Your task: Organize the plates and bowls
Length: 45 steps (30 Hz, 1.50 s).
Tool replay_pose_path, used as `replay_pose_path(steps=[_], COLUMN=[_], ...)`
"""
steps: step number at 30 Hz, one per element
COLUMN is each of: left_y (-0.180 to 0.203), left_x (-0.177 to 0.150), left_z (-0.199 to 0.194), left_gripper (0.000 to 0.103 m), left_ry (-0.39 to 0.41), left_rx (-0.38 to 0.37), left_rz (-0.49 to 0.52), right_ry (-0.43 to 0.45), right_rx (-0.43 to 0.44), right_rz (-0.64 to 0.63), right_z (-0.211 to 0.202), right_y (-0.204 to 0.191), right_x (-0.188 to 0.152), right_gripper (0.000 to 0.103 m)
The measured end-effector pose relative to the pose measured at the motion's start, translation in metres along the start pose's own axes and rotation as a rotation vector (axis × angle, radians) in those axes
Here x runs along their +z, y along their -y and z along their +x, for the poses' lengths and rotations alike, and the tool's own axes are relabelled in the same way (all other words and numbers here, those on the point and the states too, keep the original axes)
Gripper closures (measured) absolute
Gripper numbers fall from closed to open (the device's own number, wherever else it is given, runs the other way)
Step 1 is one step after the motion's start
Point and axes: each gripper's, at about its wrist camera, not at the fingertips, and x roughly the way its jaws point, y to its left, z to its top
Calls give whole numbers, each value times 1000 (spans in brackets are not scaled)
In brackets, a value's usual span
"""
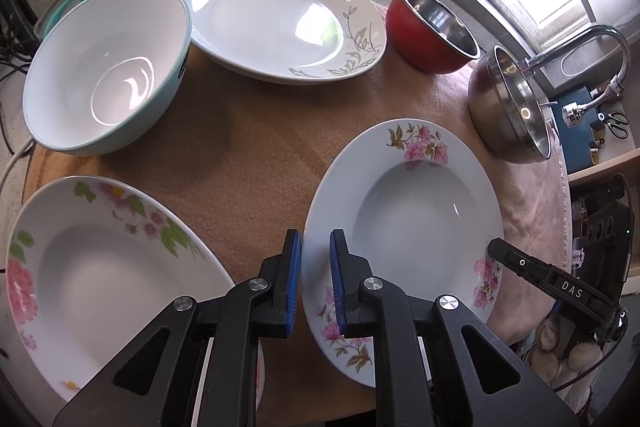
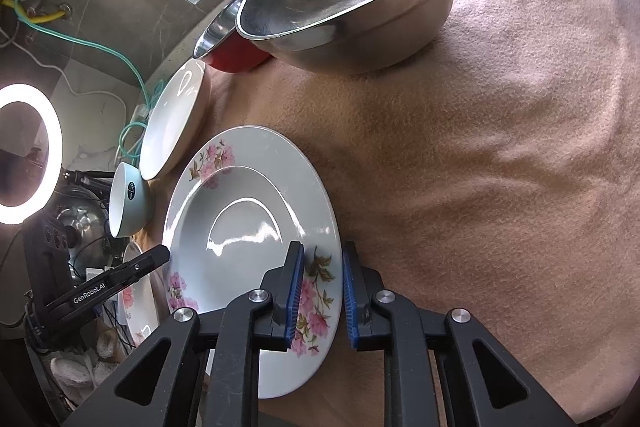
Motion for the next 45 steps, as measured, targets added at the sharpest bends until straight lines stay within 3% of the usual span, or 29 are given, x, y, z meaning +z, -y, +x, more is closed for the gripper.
replay_pose_path(steps=[45], left_y=[15], left_x=[-44], left_z=[-7], left_gripper=[90], left_ry=[-20], left_rx=[-2], left_rz=[13], right_ry=[-6], right_rx=[-21], right_rz=[14], right_z=[-15], right_y=[9], right_x=[-32], right_gripper=[86])
